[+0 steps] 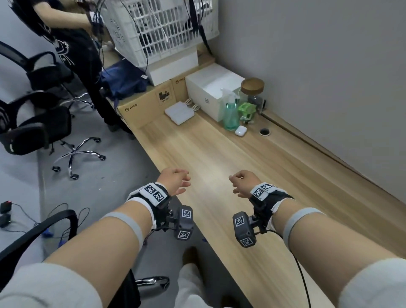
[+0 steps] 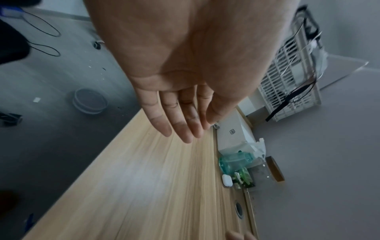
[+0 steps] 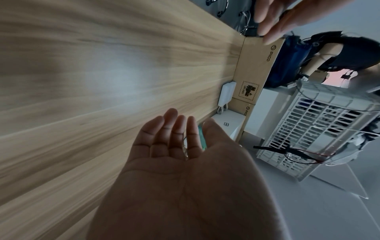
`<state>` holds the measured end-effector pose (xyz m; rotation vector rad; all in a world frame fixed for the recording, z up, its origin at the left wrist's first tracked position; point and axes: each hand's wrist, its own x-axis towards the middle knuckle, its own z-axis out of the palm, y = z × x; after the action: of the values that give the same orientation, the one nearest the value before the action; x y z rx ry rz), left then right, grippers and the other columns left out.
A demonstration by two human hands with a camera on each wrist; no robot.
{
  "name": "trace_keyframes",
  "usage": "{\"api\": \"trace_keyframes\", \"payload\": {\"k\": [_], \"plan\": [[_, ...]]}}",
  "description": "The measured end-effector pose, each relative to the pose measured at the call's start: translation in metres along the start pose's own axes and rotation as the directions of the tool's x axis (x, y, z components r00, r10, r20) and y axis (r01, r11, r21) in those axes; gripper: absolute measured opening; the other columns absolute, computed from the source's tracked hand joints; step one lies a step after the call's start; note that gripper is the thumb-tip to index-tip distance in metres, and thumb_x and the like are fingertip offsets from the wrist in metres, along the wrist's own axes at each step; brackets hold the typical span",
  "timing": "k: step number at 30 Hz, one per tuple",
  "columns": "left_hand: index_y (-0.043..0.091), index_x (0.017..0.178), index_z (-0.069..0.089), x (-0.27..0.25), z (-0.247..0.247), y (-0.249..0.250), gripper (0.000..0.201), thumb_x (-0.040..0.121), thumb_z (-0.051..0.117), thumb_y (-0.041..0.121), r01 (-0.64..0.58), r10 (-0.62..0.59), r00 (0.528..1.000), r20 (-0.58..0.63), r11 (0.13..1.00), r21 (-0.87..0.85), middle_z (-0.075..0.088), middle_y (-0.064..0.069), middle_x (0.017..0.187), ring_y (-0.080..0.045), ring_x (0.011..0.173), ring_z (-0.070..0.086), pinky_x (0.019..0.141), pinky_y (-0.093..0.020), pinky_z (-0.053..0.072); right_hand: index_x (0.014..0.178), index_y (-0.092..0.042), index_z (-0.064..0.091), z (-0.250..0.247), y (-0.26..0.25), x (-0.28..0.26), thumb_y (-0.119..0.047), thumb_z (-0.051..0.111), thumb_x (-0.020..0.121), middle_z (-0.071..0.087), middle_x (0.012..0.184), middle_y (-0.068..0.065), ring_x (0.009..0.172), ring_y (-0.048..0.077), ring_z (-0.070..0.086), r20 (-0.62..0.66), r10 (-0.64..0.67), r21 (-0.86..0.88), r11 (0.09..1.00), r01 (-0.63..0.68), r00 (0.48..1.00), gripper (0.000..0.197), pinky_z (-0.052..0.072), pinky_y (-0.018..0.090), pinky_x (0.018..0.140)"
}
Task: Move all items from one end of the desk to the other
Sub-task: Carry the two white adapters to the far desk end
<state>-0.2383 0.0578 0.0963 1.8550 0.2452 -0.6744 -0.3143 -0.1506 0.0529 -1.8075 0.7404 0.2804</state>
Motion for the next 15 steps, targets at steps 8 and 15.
{"api": "trace_keyframes", "payload": {"k": [8, 15], "plan": [[0.009, 0.103, 0.063, 0.171, -0.035, 0.050, 0.015, 0.099, 0.049, 0.007, -0.043, 0.034, 0.993, 0.110, 0.996, 0.082, 0.060, -0.006, 0.098, -0.023, 0.091, 0.064, 0.087, -0.039, 0.055, 0.104, -0.009, 0.059, 0.054, -0.064, 0.125, -0.027, 0.057, 0.096, 0.062, 0.087, 0.006, 0.069, 0.018, 0.064, -0.060, 0.104, 0.072, 0.992, -0.100, 0.993, 0.019, 0.055, 0.036, 0.075], [0.012, 0.108, 0.062, 0.300, -0.083, 0.072, 0.016, 0.097, 0.054, 0.004, -0.060, 0.056, 0.998, 0.030, 0.988, 0.139, 0.060, -0.009, 0.106, -0.022, 0.086, 0.059, 0.094, -0.046, 0.056, 0.107, -0.008, 0.059, 0.109, -0.117, 0.224, -0.028, 0.060, 0.094, 0.062, 0.090, 0.006, 0.070, 0.019, 0.066, -0.050, 0.174, 0.053, 0.984, -0.171, 0.984, 0.023, 0.058, 0.045, 0.082]]}}
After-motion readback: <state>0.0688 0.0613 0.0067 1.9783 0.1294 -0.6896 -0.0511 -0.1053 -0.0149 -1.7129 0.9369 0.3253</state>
